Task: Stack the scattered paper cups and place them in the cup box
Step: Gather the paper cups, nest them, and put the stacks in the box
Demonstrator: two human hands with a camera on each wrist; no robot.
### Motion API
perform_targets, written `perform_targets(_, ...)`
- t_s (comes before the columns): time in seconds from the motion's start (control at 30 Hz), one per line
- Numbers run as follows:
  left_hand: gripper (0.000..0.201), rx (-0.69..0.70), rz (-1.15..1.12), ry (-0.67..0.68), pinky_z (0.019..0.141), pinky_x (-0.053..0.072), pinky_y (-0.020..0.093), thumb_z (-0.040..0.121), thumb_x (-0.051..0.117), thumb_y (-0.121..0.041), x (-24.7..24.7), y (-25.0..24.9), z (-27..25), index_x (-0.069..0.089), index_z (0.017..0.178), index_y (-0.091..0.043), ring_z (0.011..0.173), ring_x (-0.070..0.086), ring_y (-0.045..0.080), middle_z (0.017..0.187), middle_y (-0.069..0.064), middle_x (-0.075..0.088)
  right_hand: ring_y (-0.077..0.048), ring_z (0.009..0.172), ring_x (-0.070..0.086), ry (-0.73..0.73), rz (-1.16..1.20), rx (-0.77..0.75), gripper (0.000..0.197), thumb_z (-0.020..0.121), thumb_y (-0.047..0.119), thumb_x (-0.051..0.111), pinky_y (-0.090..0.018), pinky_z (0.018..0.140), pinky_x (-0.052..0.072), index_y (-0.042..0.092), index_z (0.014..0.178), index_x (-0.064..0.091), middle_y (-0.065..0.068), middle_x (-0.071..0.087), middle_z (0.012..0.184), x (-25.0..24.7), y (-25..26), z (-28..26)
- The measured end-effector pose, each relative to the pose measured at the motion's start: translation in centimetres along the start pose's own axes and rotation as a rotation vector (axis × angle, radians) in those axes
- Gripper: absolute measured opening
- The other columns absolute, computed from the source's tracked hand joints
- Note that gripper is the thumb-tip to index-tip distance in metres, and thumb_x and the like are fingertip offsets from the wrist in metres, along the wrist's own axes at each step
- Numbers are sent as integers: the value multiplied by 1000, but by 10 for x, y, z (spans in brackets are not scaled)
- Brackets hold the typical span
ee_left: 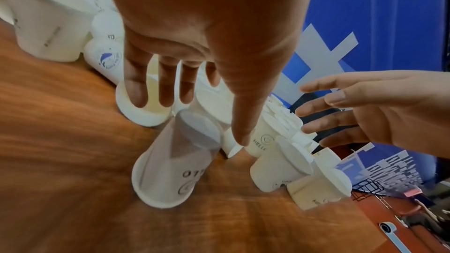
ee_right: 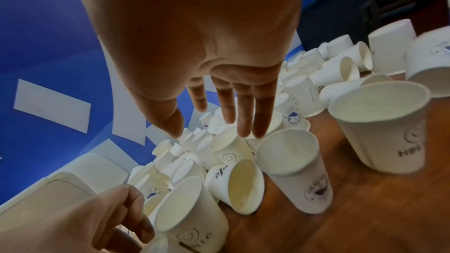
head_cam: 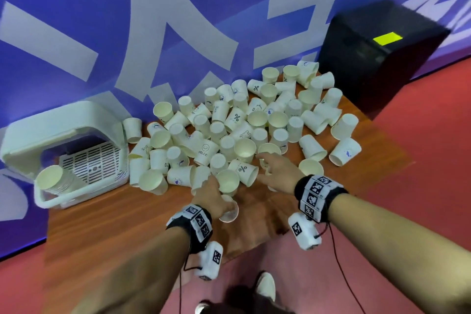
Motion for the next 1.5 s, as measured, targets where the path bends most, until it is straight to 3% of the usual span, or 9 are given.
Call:
perform_targets(0.13, 64, 0, -12, 9, 79, 49, 33, 64, 78, -48, 20, 0, 0, 39, 105, -19, 96, 56, 21, 105, 1, 49, -21, 107, 56, 16, 5, 0, 60, 89, 30, 65, -35, 93, 46, 21, 144, 43, -8, 53, 131, 7, -12, -3)
perform_targets(0.4, 55, -27, 1, 6, 86, 51, 40, 73, 76, -35, 30, 2, 3, 37, 107, -18, 99, 59, 27, 109, 5, 53, -21, 113, 55, 47, -19, -1, 62, 89, 32, 65, -33, 96, 45, 21, 145, 42, -7, 54, 133, 11, -21, 0)
perform_targets(0.6, 50, -41, -89, -2, 68, 44, 30, 72, 73, -24, 15, 13, -3, 36, 106, -20, 88, 58, 21, 95, 1, 55, -22, 117, 56, 93, -46, -31, 64, 83, 40, 63, -40, 97, 48, 28, 142, 42, -1, 56, 130, 20, -5, 15)
perform_targets(0.67, 51, -64, -134, -12, 65, 42, 28, 72, 74, -27, 6, 20, -8, 38, 107, -21, 83, 56, 16, 92, -1, 54, -21, 123, 53, 106, -57, -52, 65, 82, 37, 65, -36, 101, 44, 28, 143, 43, 0, 54, 134, 27, 4, 23)
perform_targets(0.73, 53, -69, -185, -23, 69, 43, 28, 72, 76, -31, -2, 32, -14, 39, 109, -23, 87, 56, 15, 98, 0, 56, -23, 128, 49, 107, -92, -86, 65, 83, 32, 67, -36, 105, 40, 24, 143, 44, -4, 50, 139, 34, 15, 30)
perform_targets(0.87, 56, -62, -240, -54, 85, 44, 29, 76, 76, -36, -16, 58, -28, 46, 121, -22, 102, 56, 18, 115, 1, 58, -29, 123, 48, 144, -277, -160, 66, 80, 32, 68, -39, 98, 44, 29, 142, 44, -8, 45, 135, 53, 33, 45)
perform_targets(1.03, 38, -93, -307, -132, 84, 48, 32, 82, 73, -35, -26, 80, -46, 56, 114, -23, 97, 60, 19, 107, 1, 64, -30, 130, 38, 170, -488, -260, 67, 86, 42, 66, -40, 102, 41, 33, 146, 37, -6, 33, 146, 77, 43, 54)
perform_targets(1.17, 32, -102, -324, -181, 84, 50, 37, 84, 70, -36, -30, 95, -58, 58, 109, -21, 95, 63, 22, 103, 3, 68, -30, 129, 37, 168, -599, -328, 65, 89, 37, 63, -40, 102, 41, 35, 148, 36, -8, 32, 148, 89, 50, 59)
perform_targets(1.5, 35, -154, -364, -222, 86, 49, 32, 89, 66, -36, -35, 107, -70, 55, 119, -20, 98, 61, 19, 107, 0, 66, -28, 123, 41, 165, -628, -314, 61, 90, 32, 60, -41, 99, 42, 34, 147, 38, -7, 36, 141, 95, 55, 63)
Point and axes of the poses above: each hand's wrist, its own z-axis towards the middle knuckle, its own x-axis out of the palm, y = z × x, the point moved 1 cm from there along z, towards the middle knuckle
